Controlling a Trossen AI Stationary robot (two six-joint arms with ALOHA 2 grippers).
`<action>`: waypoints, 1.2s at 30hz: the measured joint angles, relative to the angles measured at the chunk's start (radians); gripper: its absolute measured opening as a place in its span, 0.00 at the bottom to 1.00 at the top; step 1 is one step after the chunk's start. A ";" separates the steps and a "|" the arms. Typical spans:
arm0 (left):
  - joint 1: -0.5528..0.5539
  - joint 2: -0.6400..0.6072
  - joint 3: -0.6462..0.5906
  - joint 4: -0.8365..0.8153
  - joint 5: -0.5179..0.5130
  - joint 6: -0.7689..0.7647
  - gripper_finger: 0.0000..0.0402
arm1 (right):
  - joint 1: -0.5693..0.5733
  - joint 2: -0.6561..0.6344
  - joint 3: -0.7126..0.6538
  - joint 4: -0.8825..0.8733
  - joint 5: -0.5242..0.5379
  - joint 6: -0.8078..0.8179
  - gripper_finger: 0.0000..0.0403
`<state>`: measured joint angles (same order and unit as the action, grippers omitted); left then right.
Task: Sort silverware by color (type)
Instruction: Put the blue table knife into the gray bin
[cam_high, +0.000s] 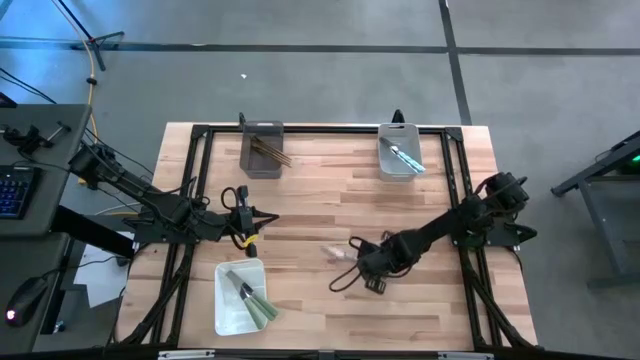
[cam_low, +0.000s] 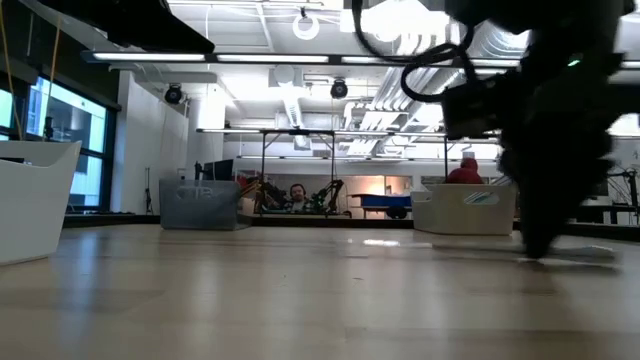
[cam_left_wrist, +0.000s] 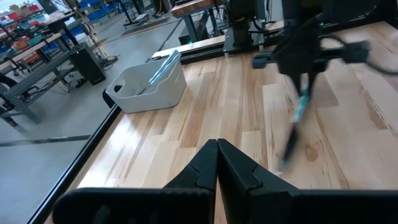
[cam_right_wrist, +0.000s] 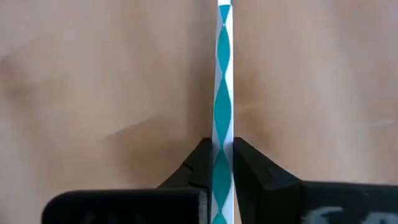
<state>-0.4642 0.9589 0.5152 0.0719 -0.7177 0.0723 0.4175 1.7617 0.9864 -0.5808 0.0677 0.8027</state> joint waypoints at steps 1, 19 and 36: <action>0.000 0.000 0.000 0.000 0.000 0.000 0.00 | -0.005 -0.003 0.009 -0.019 0.036 -0.009 0.05; 0.000 0.000 0.000 -0.002 0.001 -0.008 0.00 | -0.314 -0.087 0.408 -0.831 0.153 -0.166 0.04; 0.000 0.000 0.000 -0.022 0.005 -0.009 0.00 | -0.902 -0.100 0.420 -0.946 0.123 -0.485 0.04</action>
<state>-0.4644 0.9592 0.5152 0.0496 -0.7132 0.0631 -0.4846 1.6618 1.4067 -1.5265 0.1903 0.3174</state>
